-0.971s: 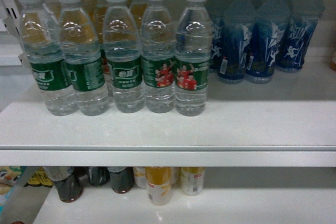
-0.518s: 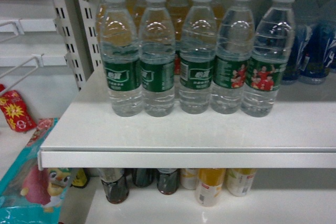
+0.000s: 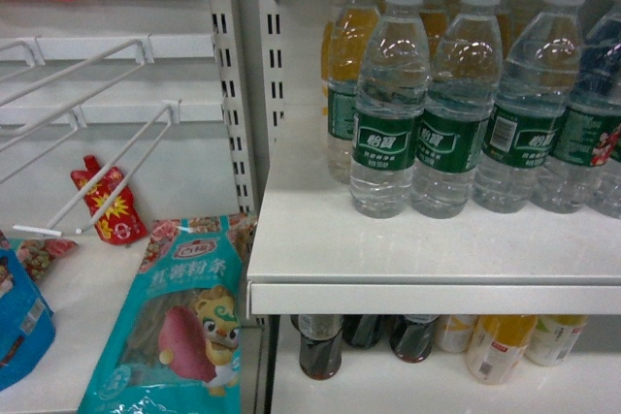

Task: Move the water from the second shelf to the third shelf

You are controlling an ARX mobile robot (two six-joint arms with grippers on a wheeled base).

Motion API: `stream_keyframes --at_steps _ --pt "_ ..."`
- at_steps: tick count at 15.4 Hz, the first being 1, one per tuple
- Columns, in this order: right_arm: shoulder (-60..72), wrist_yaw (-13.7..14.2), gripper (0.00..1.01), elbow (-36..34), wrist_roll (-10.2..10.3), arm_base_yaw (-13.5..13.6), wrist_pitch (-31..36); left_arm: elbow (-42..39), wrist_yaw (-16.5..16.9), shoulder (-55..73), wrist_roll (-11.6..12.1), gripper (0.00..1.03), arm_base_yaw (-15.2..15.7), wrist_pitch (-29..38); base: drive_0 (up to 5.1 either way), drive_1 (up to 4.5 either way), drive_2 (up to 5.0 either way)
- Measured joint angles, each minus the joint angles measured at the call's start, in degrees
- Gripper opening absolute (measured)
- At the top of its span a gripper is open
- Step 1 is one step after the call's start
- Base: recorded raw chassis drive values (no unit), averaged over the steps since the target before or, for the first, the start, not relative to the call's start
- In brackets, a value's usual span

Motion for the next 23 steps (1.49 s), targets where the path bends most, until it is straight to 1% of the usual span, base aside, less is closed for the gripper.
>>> stream_keyframes --at_steps 1,3,14,15,17,18,19,20,21,23 --pt "0.0 -0.1 0.39 0.0 0.0 0.0 0.0 0.0 0.2 0.0 0.0 0.98 0.0 0.3 -5.0 2.47 2.5" --pt "0.0 1.2 0.39 0.0 0.0 -0.1 -0.4 0.0 0.2 0.0 0.0 0.98 0.0 0.0 -5.0 2.47 2.5" --pt "0.0 1.0 0.39 0.0 0.0 0.0 -0.4 0.0 0.3 0.0 0.0 0.98 0.0 0.2 -5.0 2.47 2.5" --pt "0.0 1.0 0.39 0.0 0.0 0.0 -0.4 0.0 0.3 0.0 0.0 0.98 0.0 0.2 0.0 0.00 0.0" --pt "0.3 3.0 0.39 -1.6 1.3 0.0 6.7 0.0 0.2 0.0 0.0 0.98 0.0 0.2 0.0 0.00 0.0" --pt "0.6 2.9 0.39 -1.2 1.5 -0.5 7.8 0.0 0.3 0.0 0.0 0.98 0.0 0.2 0.0 0.00 0.0" --pt "1.9 1.9 0.39 -0.3 1.8 -0.9 8.3 0.0 0.3 0.0 0.0 0.98 0.0 0.2 0.0 0.00 0.0" --pt "4.4 0.9 0.39 0.8 2.0 -0.9 10.4 0.0 0.3 0.0 0.0 0.98 0.0 0.2 0.0 0.00 0.0" --pt "7.4 -1.0 0.39 2.1 2.3 -0.8 12.5 0.0 0.3 0.0 0.0 0.98 0.0 0.2 0.0 0.00 0.0" --pt "14.6 -3.8 0.39 3.3 2.1 0.9 20.2 0.0 0.3 0.0 0.0 0.98 0.0 0.2 0.0 0.00 0.0"
